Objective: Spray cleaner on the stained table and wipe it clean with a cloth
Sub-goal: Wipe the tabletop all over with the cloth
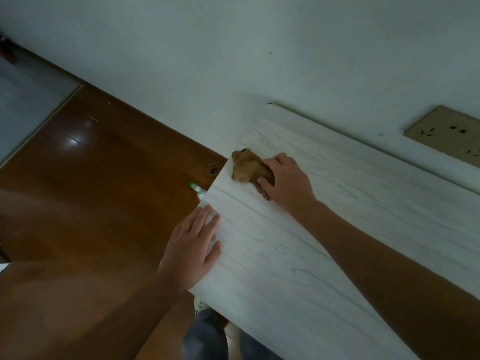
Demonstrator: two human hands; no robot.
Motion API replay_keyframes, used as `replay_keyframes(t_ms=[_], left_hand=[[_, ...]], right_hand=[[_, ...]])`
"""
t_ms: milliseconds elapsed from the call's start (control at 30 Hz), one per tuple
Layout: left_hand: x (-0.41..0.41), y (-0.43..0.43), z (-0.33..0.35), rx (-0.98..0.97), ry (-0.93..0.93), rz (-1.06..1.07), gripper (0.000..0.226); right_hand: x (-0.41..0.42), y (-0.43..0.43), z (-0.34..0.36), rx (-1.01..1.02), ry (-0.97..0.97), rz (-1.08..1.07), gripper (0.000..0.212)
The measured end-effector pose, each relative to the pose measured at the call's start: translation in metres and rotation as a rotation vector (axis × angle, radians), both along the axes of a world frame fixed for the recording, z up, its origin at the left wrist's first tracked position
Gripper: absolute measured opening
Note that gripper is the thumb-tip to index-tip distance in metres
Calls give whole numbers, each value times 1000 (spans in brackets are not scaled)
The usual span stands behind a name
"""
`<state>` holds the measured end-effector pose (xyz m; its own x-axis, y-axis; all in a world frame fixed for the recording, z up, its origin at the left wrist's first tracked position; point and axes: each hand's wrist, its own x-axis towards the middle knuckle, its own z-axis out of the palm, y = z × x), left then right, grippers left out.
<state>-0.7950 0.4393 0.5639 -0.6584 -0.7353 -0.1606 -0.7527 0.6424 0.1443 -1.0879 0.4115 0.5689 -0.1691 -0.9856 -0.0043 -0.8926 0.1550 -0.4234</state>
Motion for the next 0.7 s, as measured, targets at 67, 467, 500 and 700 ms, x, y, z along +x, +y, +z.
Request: replay_keyframes(t_ms=[67,467,500,700], left_hand=[[-1,-2,4,21,-12,-11,65],[-49,-100,47,183,142,-82,43],[-58,-112,50,206,170,-79,44],[-112,-172,61,306,251,-265,43]], right_hand=[[10,10,4,27,-11,-25,43],[42,33,39,293,-245,-430,26],[44,32,41,310,-249,-485,22],[54,25,43,444,-288,-867,23]])
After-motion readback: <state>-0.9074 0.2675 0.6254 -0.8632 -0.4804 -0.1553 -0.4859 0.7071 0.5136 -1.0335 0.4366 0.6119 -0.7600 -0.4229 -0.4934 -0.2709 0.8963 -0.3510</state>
